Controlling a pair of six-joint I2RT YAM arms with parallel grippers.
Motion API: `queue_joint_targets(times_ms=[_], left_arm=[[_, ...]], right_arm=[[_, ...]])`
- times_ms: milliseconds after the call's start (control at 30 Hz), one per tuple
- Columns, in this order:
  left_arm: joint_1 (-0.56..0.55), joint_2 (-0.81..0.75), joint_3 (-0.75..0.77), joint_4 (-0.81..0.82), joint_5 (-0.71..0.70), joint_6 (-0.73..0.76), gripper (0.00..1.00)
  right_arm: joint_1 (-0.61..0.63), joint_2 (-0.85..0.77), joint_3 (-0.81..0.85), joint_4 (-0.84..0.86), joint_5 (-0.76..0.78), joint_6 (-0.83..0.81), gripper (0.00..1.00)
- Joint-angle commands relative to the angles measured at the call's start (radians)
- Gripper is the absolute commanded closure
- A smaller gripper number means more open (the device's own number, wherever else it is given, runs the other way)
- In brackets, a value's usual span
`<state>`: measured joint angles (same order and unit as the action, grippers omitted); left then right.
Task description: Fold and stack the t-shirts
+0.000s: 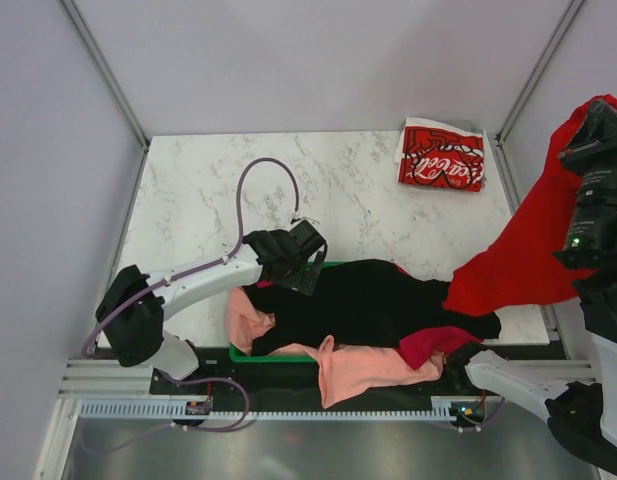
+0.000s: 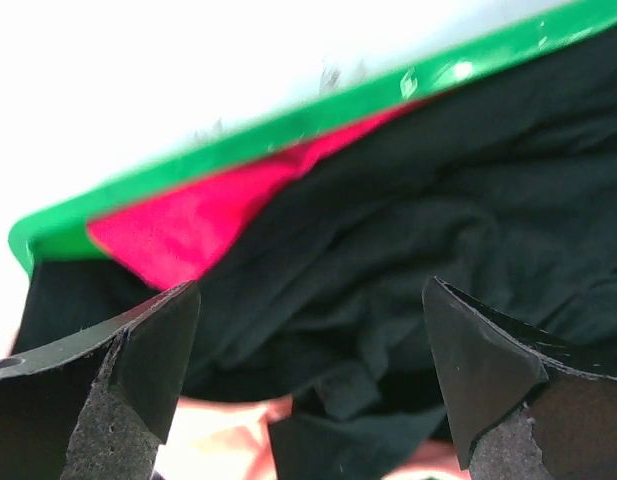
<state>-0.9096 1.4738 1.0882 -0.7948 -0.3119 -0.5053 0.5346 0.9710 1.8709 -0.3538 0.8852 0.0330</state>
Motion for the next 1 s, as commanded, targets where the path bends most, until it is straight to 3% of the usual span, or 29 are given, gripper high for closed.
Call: queue_joint_targets(times_ms=[0, 133, 267, 333, 500, 600, 667, 767, 800, 867, 900, 967], left_arm=[[0.005, 0.042, 0.107, 0.094, -0.021, 0.152, 0.0], [0.006, 0.101, 0.151, 0.209, 0.061, 0.391, 0.0], [0.009, 0.19, 0.238, 0.232, 0.085, 0.546, 0.0], [0.029, 0.233, 0.263, 0.232, 0.169, 0.618, 0.0], [0.06, 0.367, 0.297, 0.167, 0.44, 0.72, 0.14], [0.061, 0.396, 0.289, 0.158, 0.494, 0.723, 0.17], [0.066, 0.411, 0.285, 0.158, 0.5, 0.715, 0.24], [0.077, 0.447, 0.292, 0.157, 0.452, 0.703, 0.42], [0.083, 0.46, 0.298, 0.152, 0.42, 0.702, 0.59], [0.123, 0.502, 0.327, 0.141, 0.334, 0.686, 0.79], [0.144, 0.516, 0.341, 0.137, 0.318, 0.663, 0.98], [0.219, 0.54, 0.389, 0.111, 0.329, 0.643, 0.98]], right_arm=[[-0.001, -0.024, -0.029, 0.015, -0.009, -0.016, 1.0], [-0.001, -0.048, -0.07, -0.01, -0.028, 0.014, 1.0], [-0.001, -0.057, -0.087, -0.031, -0.049, 0.033, 1.0], [0.001, -0.055, -0.087, -0.042, -0.048, 0.031, 1.0], [-0.001, -0.058, -0.062, -0.045, -0.022, -0.007, 1.0], [-0.001, -0.054, -0.024, -0.045, 0.009, -0.051, 1.0], [-0.001, -0.054, 0.0, -0.043, 0.015, -0.068, 1.0], [0.001, -0.051, 0.014, -0.04, 0.009, -0.07, 1.0], [0.001, -0.052, 0.016, -0.04, 0.008, -0.065, 1.0], [-0.001, -0.054, 0.008, -0.04, 0.003, -0.056, 1.0], [0.001, -0.058, 0.007, -0.04, -0.005, -0.048, 1.0], [0.001, -0.064, -0.004, -0.04, -0.011, -0.045, 1.0]])
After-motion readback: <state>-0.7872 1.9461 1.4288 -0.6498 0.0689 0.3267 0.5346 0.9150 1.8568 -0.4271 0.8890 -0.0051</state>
